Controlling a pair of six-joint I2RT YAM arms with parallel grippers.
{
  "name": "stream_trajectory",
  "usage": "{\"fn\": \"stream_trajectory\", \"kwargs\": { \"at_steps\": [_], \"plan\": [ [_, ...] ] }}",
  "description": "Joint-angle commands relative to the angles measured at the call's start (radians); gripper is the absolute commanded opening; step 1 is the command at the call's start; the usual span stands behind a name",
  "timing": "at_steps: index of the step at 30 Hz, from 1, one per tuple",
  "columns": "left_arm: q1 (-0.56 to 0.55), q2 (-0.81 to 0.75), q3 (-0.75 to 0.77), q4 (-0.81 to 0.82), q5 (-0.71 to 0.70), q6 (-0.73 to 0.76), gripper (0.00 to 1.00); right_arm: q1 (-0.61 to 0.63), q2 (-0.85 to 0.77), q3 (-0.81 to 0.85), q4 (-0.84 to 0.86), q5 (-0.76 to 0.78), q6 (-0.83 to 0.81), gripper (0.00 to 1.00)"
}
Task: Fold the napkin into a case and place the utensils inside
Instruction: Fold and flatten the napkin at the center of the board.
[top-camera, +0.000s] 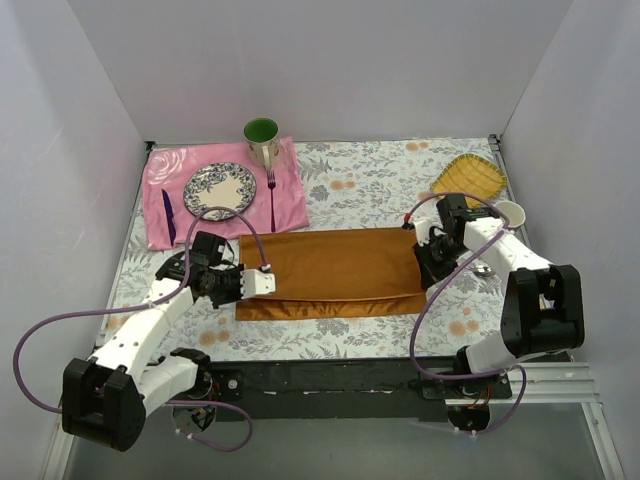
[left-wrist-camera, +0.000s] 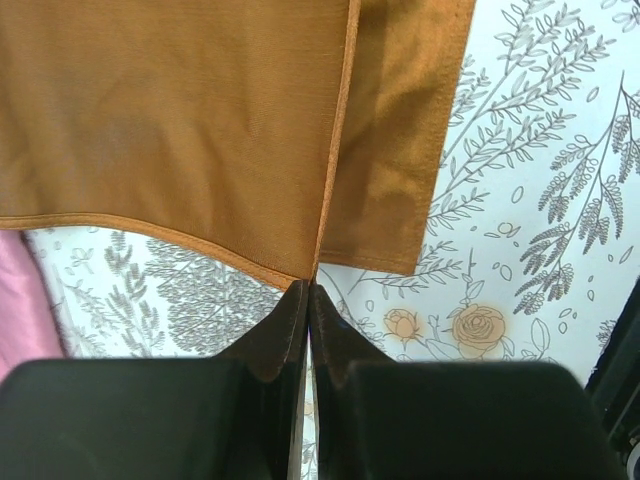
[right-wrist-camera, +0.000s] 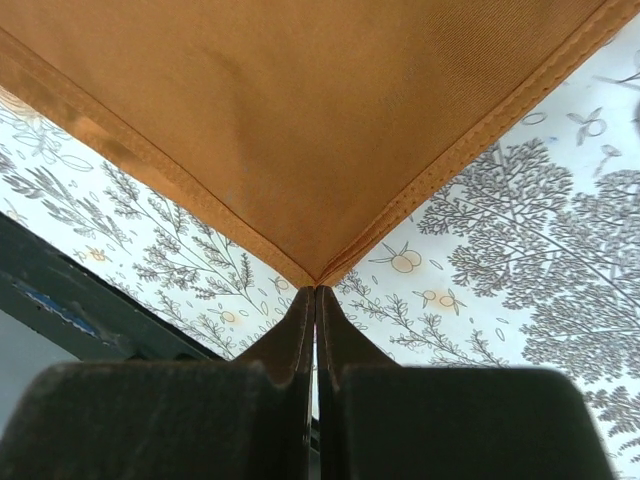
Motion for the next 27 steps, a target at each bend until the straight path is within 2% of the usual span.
{"fn": "stream_trajectory", "kwargs": {
  "at_steps": [1,12,20,27],
  "plan": [
    [0.007,-0.006,-0.053,0.033,-0.006,0.026,0.0,0.023,0.031,-0.052,0.018,0.026,-0.024,0.01],
    [0.007,0.124,-0.069,0.125,0.042,-0.051,0.0,0.08,0.131,-0.004,0.043,0.083,-0.01,0.01],
    [0.007,0.042,0.042,-0.008,0.046,-0.045,0.0,0.08,0.028,0.108,-0.101,0.064,-0.113,0.01],
    [0.01,-0.052,0.072,-0.106,0.038,-0.005,0.0,0.08,-0.066,0.057,-0.172,0.081,-0.176,0.01]
  ]
}}
